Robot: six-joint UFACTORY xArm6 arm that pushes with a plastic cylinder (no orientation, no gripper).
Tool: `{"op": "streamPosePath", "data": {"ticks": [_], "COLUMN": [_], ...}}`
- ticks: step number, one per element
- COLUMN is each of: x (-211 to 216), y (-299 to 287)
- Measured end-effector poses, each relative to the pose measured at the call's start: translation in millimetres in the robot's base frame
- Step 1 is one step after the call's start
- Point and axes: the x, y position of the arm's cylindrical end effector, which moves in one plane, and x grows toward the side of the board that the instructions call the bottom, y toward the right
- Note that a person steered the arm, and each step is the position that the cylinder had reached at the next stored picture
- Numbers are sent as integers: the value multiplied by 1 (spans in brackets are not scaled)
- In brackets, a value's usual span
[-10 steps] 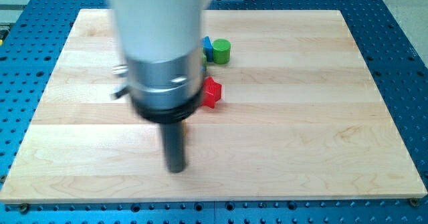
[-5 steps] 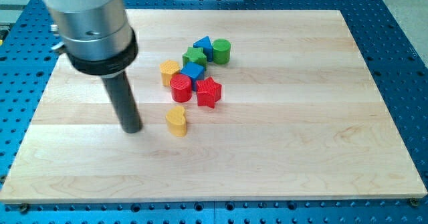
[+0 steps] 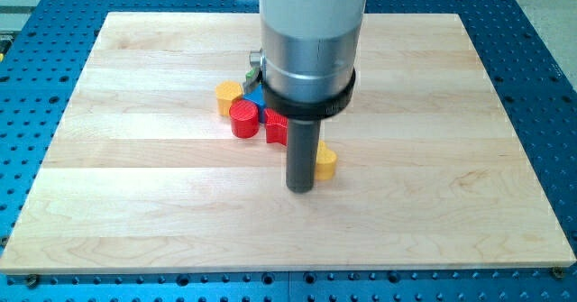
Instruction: Slide the heart into the right side of the cube
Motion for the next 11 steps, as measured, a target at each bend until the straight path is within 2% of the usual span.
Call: {"op": "streamPosePath", "data": {"ticks": [1,3,4,7,11], "x": [-15,-3,-3,-88,-119], "y": [16,40,77,51,8]}}
